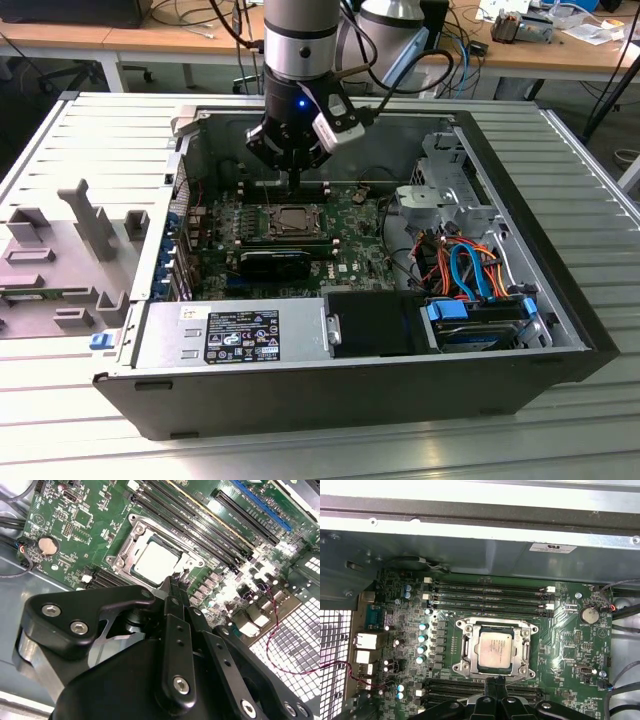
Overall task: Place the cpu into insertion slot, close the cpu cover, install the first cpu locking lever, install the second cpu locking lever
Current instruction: 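Install the first cpu locking lever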
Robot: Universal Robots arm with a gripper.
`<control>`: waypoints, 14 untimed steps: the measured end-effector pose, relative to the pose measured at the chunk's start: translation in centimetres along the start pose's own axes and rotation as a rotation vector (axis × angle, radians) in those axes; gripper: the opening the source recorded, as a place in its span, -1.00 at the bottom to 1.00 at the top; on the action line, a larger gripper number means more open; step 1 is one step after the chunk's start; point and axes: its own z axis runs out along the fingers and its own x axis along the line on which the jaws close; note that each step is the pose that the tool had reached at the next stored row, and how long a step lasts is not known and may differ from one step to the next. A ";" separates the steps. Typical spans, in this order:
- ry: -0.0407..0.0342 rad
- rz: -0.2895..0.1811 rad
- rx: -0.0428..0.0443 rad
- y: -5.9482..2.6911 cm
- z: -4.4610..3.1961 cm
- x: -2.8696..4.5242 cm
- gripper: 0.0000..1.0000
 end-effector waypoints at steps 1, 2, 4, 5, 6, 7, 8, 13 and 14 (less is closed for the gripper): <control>0.0001 0.000 0.0001 0.00 -0.01 0.01 -0.79; 0.0001 0.000 0.0002 0.00 -0.01 0.07 -0.79; 0.0001 0.000 0.0002 0.02 -0.01 0.37 -0.79; 0.0000 0.000 0.0001 0.05 0.00 0.63 -0.79; 0.0000 0.000 0.0001 0.07 0.01 0.97 -0.79; -0.0002 0.000 0.0000 0.10 0.02 1.28 -0.79; -0.0001 0.000 0.0001 0.11 0.02 1.38 -0.79; -0.0002 0.000 0.0001 0.14 0.03 1.85 -0.79; -0.0001 0.000 0.0000 0.15 0.03 1.95 -0.79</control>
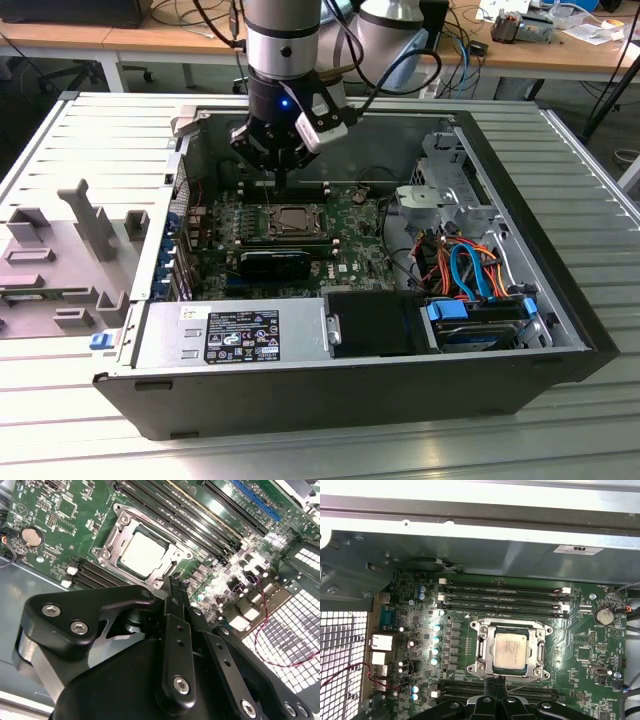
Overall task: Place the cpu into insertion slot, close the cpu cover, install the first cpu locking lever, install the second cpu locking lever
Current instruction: 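Install the first cpu locking lever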
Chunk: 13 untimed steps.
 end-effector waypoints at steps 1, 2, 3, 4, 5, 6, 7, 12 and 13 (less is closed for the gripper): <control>0.0000 0.000 0.0001 0.01 0.00 0.14 -0.79; 0.0000 0.000 0.0000 0.02 0.01 0.27 -0.79; 0.0000 0.000 0.0000 0.04 0.01 0.48 -0.79; 0.0000 0.000 0.0000 0.05 0.01 0.57 -0.79; -0.0001 0.000 0.0000 0.05 0.01 0.65 -0.79; 0.0000 0.000 0.0001 0.06 0.01 0.75 -0.79; 0.0000 0.000 0.0001 0.06 0.01 0.80 -0.79; 0.0000 0.000 0.0001 0.09 0.02 1.10 -0.79; 0.0000 0.000 0.0000 0.09 0.02 1.15 -0.79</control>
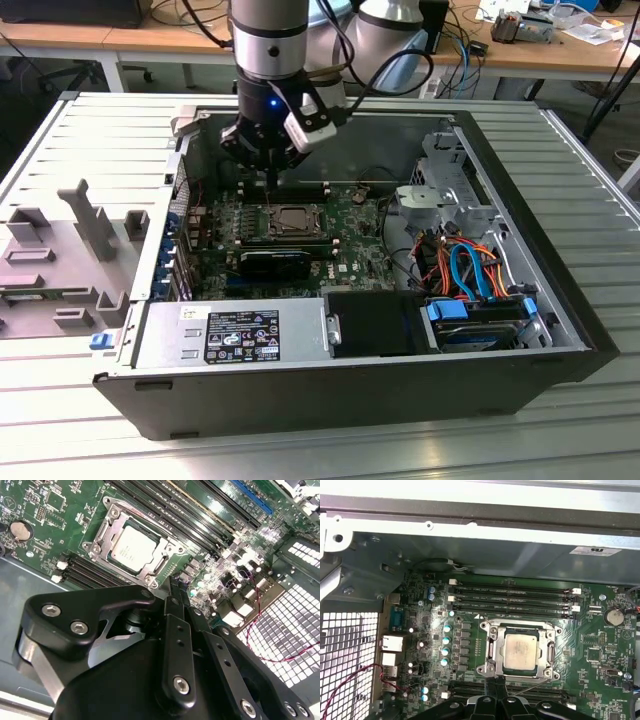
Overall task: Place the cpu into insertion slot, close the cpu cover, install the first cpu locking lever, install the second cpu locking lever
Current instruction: 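Install the first cpu locking lever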
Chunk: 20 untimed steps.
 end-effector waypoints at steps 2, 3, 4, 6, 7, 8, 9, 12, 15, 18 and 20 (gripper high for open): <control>0.0000 0.000 0.0000 0.01 0.00 0.08 -0.79; 0.0000 0.000 0.0000 0.01 0.00 0.14 -0.79; 0.0000 0.000 0.0001 0.01 0.00 0.17 -0.79; 0.0000 0.000 0.0000 0.02 0.00 0.22 -0.79; 0.0000 0.000 0.0000 0.02 0.00 0.26 -0.79; 0.0000 0.000 0.0000 0.02 0.00 0.32 -0.79; 0.0000 0.000 0.0000 0.03 0.01 0.37 -0.79; 0.0000 0.000 0.0000 0.04 0.01 0.48 -0.79; 0.0000 0.000 0.0000 0.04 0.01 0.54 -0.79; 0.0000 0.000 0.0000 0.05 0.01 0.64 -0.79; 0.0000 0.000 0.0000 0.05 0.01 0.68 -0.79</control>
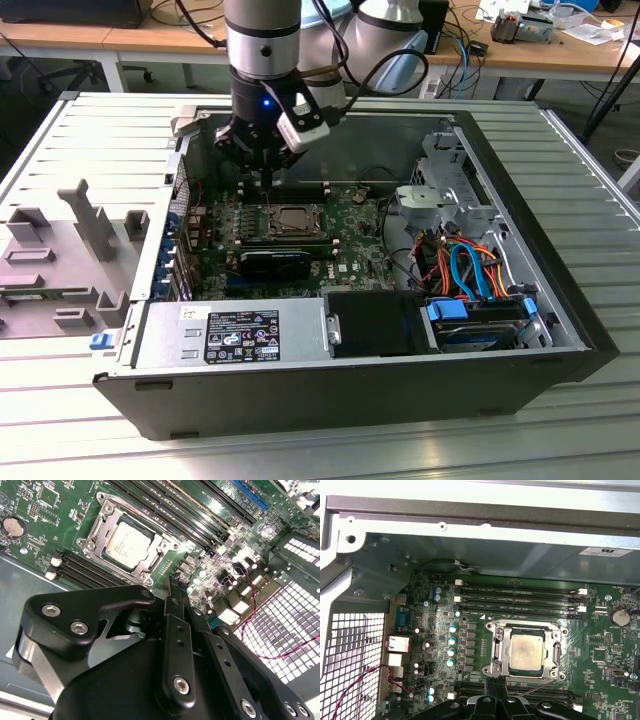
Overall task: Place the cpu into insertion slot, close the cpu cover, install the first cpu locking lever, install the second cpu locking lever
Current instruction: 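Install the first cpu locking lever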
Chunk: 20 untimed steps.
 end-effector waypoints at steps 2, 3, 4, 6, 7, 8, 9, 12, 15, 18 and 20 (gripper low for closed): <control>0.0000 0.000 -0.0001 0.00 0.00 0.04 -0.79; 0.0000 0.000 0.0000 0.00 0.00 0.05 -0.79; 0.0001 0.000 0.0000 0.00 0.00 0.06 -0.79; 0.0000 0.000 0.0000 0.01 0.00 0.09 -0.79; 0.0000 0.000 0.0000 0.01 0.00 0.10 -0.79; 0.0000 0.000 0.0000 0.01 0.00 0.12 -0.79; 0.0000 0.000 -0.0001 0.01 0.00 0.14 -0.79; 0.0000 0.000 -0.0001 0.02 0.01 0.22 -0.79; 0.0000 0.000 0.0000 0.02 0.00 0.30 -0.79; 0.0000 0.000 0.0000 0.03 0.00 0.38 -0.79; 0.0000 0.000 0.0000 0.04 0.01 0.46 -0.79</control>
